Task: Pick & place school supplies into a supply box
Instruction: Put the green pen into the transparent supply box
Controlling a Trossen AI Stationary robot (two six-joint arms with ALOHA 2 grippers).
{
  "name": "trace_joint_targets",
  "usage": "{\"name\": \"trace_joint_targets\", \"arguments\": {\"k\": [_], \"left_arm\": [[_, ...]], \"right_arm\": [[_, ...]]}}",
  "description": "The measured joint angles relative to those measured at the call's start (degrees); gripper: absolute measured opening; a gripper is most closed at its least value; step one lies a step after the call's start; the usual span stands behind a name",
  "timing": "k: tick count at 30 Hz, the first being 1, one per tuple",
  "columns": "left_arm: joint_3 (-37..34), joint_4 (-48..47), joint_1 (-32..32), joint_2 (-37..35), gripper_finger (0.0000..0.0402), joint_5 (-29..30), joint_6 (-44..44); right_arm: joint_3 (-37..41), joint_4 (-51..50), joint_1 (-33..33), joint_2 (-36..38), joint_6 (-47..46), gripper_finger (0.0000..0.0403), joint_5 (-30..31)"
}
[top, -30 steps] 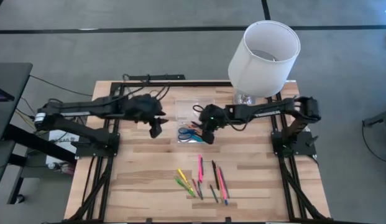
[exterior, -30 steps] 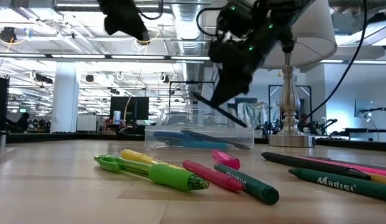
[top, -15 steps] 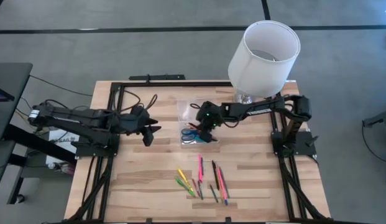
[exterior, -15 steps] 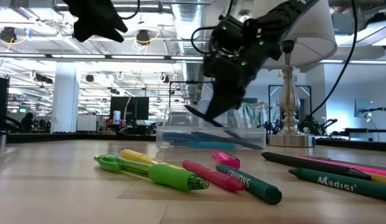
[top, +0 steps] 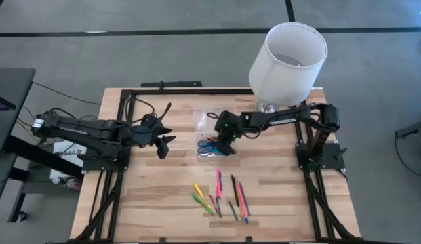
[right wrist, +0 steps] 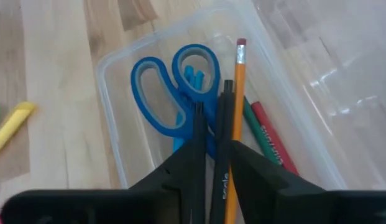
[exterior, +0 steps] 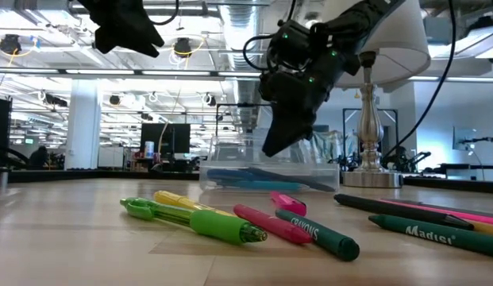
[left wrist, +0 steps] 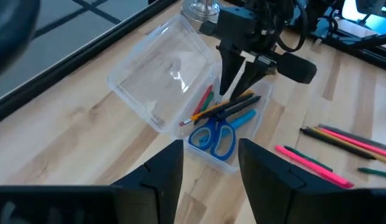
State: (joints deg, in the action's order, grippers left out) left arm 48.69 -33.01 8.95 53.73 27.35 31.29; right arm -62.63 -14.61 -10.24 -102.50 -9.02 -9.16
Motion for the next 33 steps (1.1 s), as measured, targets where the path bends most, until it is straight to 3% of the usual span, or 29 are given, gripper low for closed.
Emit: {"name": "trace_joint_targets", "arguments": {"k": [4, 8, 13, 18, 21, 27, 33], "left_arm": [[0.0, 0.0, 0.0, 0.01, 0.0148, -0.71, -0.23], [-1.61, 0.47, -0.02, 0.0, 0.0148, -6.61, -1.28], [-5.76, 3.68, 0.45, 1.16, 0.0148, -13.19, -1.66], [-9.09, 12.83, 1.27, 3.73, 0.0148, -15.25, -4.35], [-10.2, 18.95, 1.73, 6.24, 0.0148, -16.75, -7.11], [-10.37, 20.31, 1.61, 14.38, 0.0148, -20.26, -8.08], [-10.34, 26.49, 1.62, 22.23, 0.0148, -30.28, -12.99]], "right_arm": [[0.0, 0.55, 0.0, 0.13, -1.59, 0.012, -0.08], [-0.07, 0.35, 1.3, 3.19, -1.47, 0.0137, 0.24], [0.02, -1.08, 3.45, 8.81, -0.05, 0.0139, 1.54], [0.64, -4.67, 4.37, 14.81, 0.96, 0.0128, 4.42], [1.7, -7.64, 4.63, 17.95, 0.61, 0.0122, 4.8], [4.34, -14.1, 5.46, 22.77, -1.32, 0.0119, 6.46], [9.19, -15.25, 7.89, 26.66, -6.11, 0.0119, 6.54]]}}
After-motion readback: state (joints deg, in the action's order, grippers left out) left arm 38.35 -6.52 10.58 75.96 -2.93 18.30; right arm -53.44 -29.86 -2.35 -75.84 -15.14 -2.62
